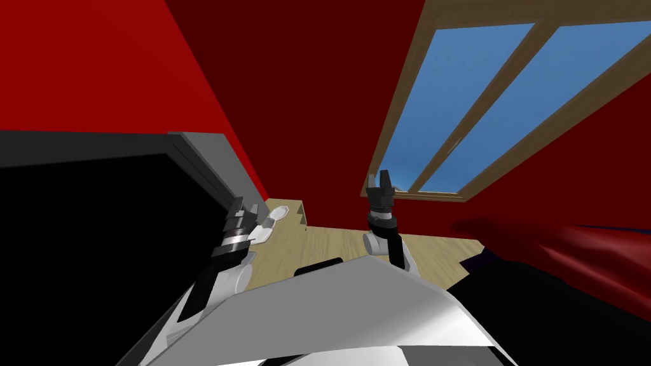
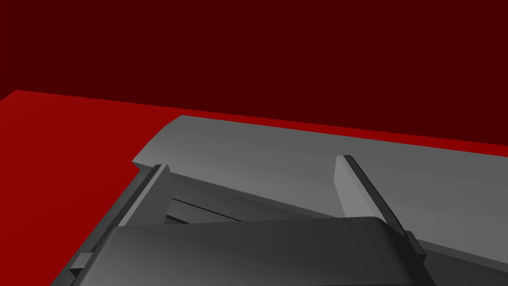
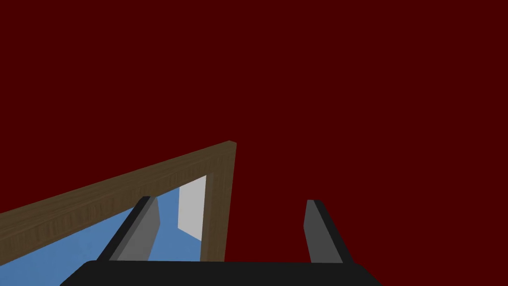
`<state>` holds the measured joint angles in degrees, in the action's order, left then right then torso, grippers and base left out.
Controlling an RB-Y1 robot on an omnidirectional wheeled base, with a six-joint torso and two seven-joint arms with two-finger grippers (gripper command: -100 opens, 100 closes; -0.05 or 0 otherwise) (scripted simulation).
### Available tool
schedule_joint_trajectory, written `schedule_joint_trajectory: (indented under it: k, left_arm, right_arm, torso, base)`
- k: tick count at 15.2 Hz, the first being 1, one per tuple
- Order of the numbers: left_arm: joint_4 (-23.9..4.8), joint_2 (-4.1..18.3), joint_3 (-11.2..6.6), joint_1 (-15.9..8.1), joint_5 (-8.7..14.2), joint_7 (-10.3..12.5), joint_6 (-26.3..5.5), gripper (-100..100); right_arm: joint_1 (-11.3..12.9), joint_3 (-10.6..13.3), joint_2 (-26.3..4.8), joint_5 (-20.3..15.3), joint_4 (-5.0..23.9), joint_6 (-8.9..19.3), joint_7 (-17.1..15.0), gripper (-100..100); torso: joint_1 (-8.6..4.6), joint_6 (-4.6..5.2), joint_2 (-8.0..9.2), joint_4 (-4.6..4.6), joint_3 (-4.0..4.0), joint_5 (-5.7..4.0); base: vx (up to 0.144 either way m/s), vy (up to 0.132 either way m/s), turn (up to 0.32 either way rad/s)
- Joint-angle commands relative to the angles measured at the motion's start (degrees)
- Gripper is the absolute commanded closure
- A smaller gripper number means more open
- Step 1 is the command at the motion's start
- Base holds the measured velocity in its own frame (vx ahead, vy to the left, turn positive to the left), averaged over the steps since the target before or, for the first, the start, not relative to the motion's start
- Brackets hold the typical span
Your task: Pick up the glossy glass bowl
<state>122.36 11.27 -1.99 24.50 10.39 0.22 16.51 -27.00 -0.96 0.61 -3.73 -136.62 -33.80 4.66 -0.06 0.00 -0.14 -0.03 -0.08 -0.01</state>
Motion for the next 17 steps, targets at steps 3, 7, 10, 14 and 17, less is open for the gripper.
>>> schedule_joint_trajectory:
  k: [3, 7, 10, 14, 17]
  left_arm:
    - [-1.7, 1.2, -0.51, -0.2, 1.1, 1.7, -4.4, -100]
    - [-3.6, 2.3, -1.16, -1.0, 2.3, 3.6, -9.1, -100]
    - [-4.6, 2.8, -1.49, -1.3, 3.0, 4.5, -12.2, -100]
    - [-5.6, 3.2, -1.84, -1.7, 3.6, 5.5, -15.1, -100]
    - [-7.7, 4.0, -2.55, -2.5, 4.9, 7.5, -19.5, -100]
  right_arm:
    - [0.0, 0.0, 0.0, 0.0, 0.0, 0.0, 0.0, 0]
    - [0.0, 0.0, 0.0, 0.0, 0.0, 0.0, 0.0, 0]
    - [0.0, 0.0, 0.0, 0.0, 0.0, 0.0, 0.0, 0]
    - [0.0, 0.0, 0.0, 0.0, 0.0, 0.0, 0.0, 0]
    - [0.0, 0.0, 0.0, 0.0, 0.0, 0.0, 0.0, 0]
  torso:
    - [0.01, 0.0, 0.0, 0.0, 0.0, 0.0]
    - [0.0, 0.0, 0.02, 0.0, 0.01, 0.0]
    - [0.01, -0.01, 0.0, 0.0, 0.0, 0.0]
    - [0.03, 0.0, 0.02, 0.0, 0.01, 0.0]
    - [0.04, 0.0, 0.02, 0.0, 0.01, 0.01]
  base:
    - [0.027, -0.018, 0.028]
    - [0.024, -0.018, 0.02]
    - [0.029, -0.016, 0.032]
    - [0.023, -0.01, 0.017]
    - [0.026, -0.011, 0.03]
